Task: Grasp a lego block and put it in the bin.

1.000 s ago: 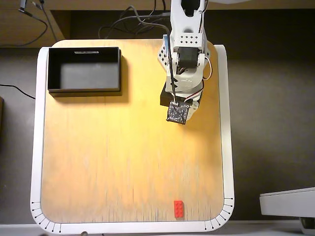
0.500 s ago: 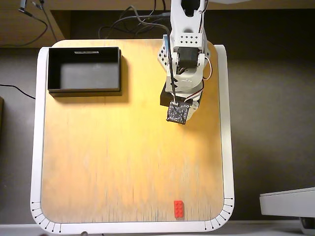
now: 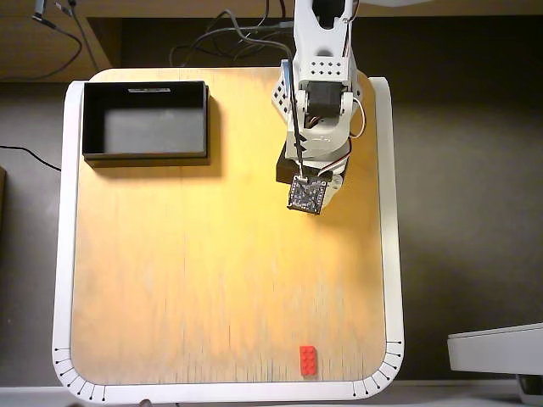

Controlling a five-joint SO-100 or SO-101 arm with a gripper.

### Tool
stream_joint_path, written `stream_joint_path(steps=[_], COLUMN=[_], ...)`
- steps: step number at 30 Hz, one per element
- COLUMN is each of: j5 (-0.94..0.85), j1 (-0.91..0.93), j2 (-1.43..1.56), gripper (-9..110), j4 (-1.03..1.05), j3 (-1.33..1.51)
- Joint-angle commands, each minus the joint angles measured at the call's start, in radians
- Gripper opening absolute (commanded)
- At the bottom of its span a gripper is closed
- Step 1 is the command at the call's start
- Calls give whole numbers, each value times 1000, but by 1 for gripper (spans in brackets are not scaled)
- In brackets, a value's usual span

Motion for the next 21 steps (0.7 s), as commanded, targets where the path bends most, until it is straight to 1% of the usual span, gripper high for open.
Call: stream_joint_path(steps=[1, 5, 8, 11, 16, 21], j5=[83, 244, 244, 325, 353, 341], j1=[-8, -14, 21, 23, -6, -20], j2=[91, 91, 91, 89, 2, -255], gripper=[0, 0, 0, 0, 0, 0], j4=[11, 9, -6, -8, -6, -6], j3=[164, 164, 126, 58, -123, -399])
